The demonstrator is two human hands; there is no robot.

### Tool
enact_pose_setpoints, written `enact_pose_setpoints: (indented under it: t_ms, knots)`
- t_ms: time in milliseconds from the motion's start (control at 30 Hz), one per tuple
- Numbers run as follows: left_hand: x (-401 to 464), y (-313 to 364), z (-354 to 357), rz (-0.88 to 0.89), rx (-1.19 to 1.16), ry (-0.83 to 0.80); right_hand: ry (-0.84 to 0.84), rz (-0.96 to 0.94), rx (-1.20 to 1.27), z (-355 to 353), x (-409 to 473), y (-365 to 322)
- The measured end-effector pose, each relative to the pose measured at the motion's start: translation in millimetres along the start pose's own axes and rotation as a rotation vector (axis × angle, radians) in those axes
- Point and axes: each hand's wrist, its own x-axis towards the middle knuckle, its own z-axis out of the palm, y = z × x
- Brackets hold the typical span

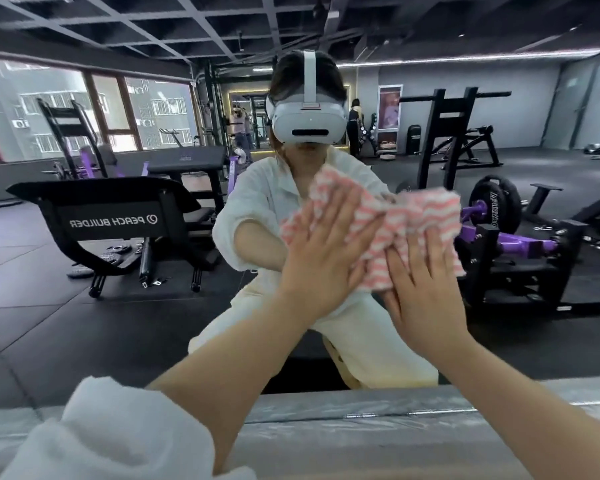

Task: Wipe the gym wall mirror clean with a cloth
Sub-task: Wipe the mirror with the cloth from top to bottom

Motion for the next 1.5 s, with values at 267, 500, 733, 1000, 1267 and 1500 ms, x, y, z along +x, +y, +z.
enact_pose_setpoints:
  t_ms: [267,500,733,1000,1267,1500]
  knots:
    - [-57,68,22,0.426,0.226,-0.357,-0.347,-0.056,-0.040,9,-138,18]
    - [-126,61,32,0.737,0.296,-0.587,-0.625,-0.207,0.035,5,-175,-9]
    - [-215,-12,-5,0.695,0.271,-0.795,-0.704,-0.363,0.266,24,-146,-105]
    - [-302,-64,-67,0.229,0.112,-1.024,-0.737,-0.483,0.481,30,-134,-192]
    - [-322,-58,-94,-0.526,-0.209,-1.344,-0.597,-0.598,0.546,38,-129,-206]
    - [-307,-61,-76,-0.418,-0.052,-1.379,-0.613,-0.828,0.600,70,-105,-198]
